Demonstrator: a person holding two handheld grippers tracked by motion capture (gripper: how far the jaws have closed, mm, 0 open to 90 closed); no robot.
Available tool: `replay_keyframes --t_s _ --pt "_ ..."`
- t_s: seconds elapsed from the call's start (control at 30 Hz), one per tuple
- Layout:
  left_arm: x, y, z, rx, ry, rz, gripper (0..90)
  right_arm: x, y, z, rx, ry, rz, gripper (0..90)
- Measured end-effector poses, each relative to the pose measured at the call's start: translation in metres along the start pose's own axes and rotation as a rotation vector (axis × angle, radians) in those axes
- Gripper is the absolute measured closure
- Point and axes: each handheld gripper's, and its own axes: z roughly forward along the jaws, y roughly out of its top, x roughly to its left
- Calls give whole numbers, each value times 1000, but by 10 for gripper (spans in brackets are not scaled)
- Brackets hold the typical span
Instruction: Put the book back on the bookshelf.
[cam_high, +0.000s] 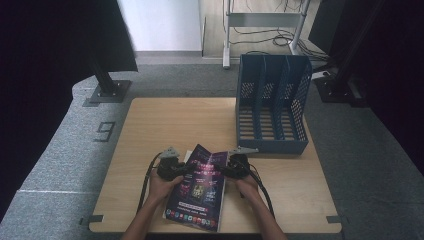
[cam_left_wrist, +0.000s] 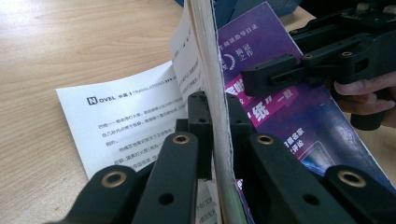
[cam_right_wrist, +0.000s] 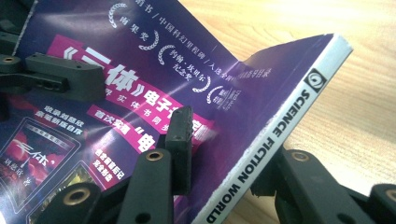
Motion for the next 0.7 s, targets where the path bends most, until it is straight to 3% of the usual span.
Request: replay_keyframes --t_s 0.5,0.7 --pt "-6 5 -10 -66 -16 33 840 4 6 -20 -73 22 -60 678" --pt "-6 6 -13 -69 -5 43 851 7 9 -27 -98 28 -77 683"
